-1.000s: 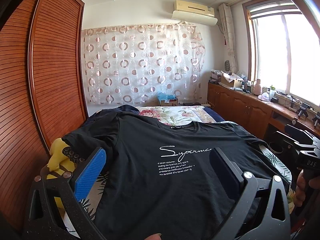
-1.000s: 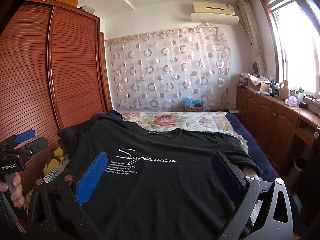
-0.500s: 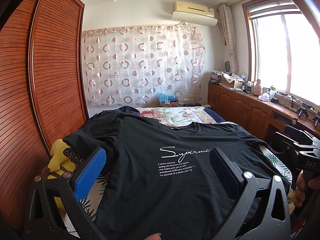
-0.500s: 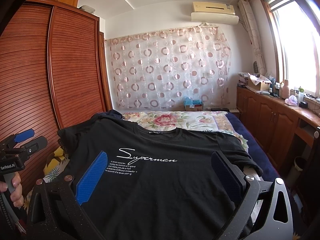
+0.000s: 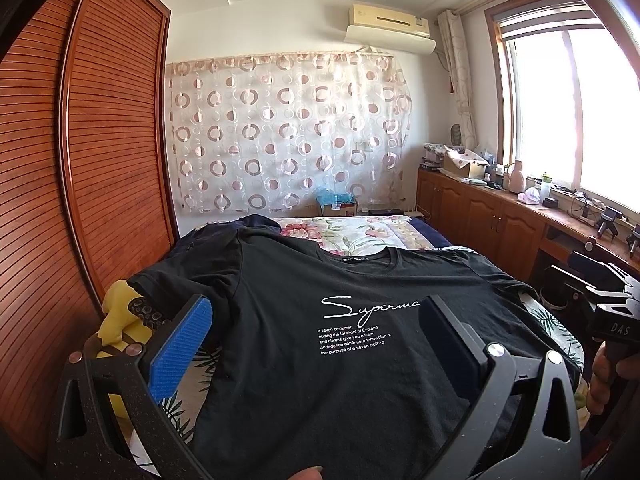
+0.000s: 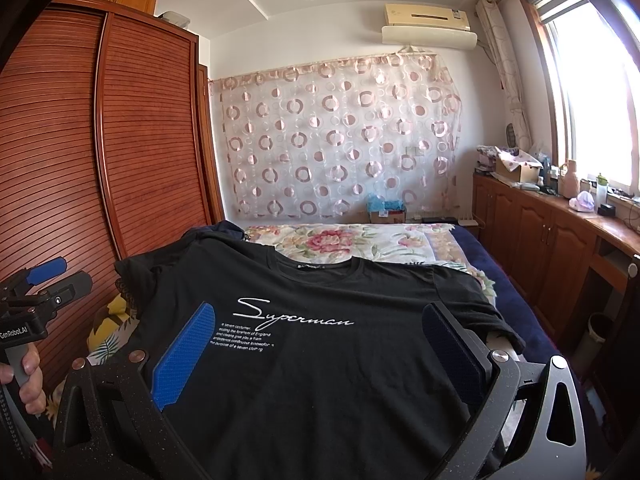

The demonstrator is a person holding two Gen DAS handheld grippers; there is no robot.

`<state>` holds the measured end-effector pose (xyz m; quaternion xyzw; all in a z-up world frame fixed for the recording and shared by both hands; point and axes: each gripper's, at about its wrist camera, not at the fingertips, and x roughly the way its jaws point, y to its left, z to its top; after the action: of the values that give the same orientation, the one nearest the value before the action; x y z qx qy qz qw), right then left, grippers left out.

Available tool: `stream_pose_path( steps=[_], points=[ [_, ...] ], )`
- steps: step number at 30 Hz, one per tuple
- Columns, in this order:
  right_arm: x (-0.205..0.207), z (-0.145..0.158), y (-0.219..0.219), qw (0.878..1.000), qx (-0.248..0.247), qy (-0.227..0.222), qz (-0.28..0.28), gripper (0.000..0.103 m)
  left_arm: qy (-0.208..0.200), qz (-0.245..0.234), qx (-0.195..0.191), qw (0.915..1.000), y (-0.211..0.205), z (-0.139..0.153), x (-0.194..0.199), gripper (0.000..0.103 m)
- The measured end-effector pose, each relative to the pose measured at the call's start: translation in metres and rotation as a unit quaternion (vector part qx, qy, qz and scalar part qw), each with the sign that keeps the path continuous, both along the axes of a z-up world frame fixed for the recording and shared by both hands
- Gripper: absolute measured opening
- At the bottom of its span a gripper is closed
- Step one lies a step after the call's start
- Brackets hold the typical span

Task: Fold small clothes

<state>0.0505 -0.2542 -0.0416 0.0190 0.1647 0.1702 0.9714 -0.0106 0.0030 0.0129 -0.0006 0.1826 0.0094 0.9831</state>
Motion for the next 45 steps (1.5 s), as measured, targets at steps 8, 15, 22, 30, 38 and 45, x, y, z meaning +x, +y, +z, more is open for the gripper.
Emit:
stream_pose_path(
  steps=[8, 15, 22, 30, 38, 45],
  points=[
    [0.0, 0.0, 0.0, 1.0, 0.0, 0.0, 0.0, 0.103, -0.001, 0.0, 0.0, 1.0, 0.0, 0.0, 0.0, 0.103],
    [0.0, 0.0, 0.001, 1.0, 0.001, -0.001, 0.0, 0.103, -0.002, 0.0, 0.001, 1.0, 0.0, 0.0, -0.001, 0.103],
    [0.0, 0.0, 0.001, 1.0, 0.002, -0.001, 0.001, 0.103, -0.002, -0.001, 0.001, 1.0, 0.0, 0.001, -0.002, 0.103],
    [0.0, -0.001, 0.002, 1.0, 0.002, -0.001, 0.002, 0.103, 0.0, -0.002, 0.002, 1.0, 0.001, 0.001, -0.001, 0.103],
    [0.008, -0.007, 0.004, 1.0, 0.001, 0.009, 0.011, 0.103, 0.019, 0.004, -0.003, 0.9998, 0.007, -0.005, 0.014, 0.103],
    [0.025, -0.014, 0.017, 0.999, -0.014, 0.021, 0.03, 0.103, 0.037, 0.008, -0.003, 0.9993, 0.022, -0.023, 0.033, 0.103]
  ],
)
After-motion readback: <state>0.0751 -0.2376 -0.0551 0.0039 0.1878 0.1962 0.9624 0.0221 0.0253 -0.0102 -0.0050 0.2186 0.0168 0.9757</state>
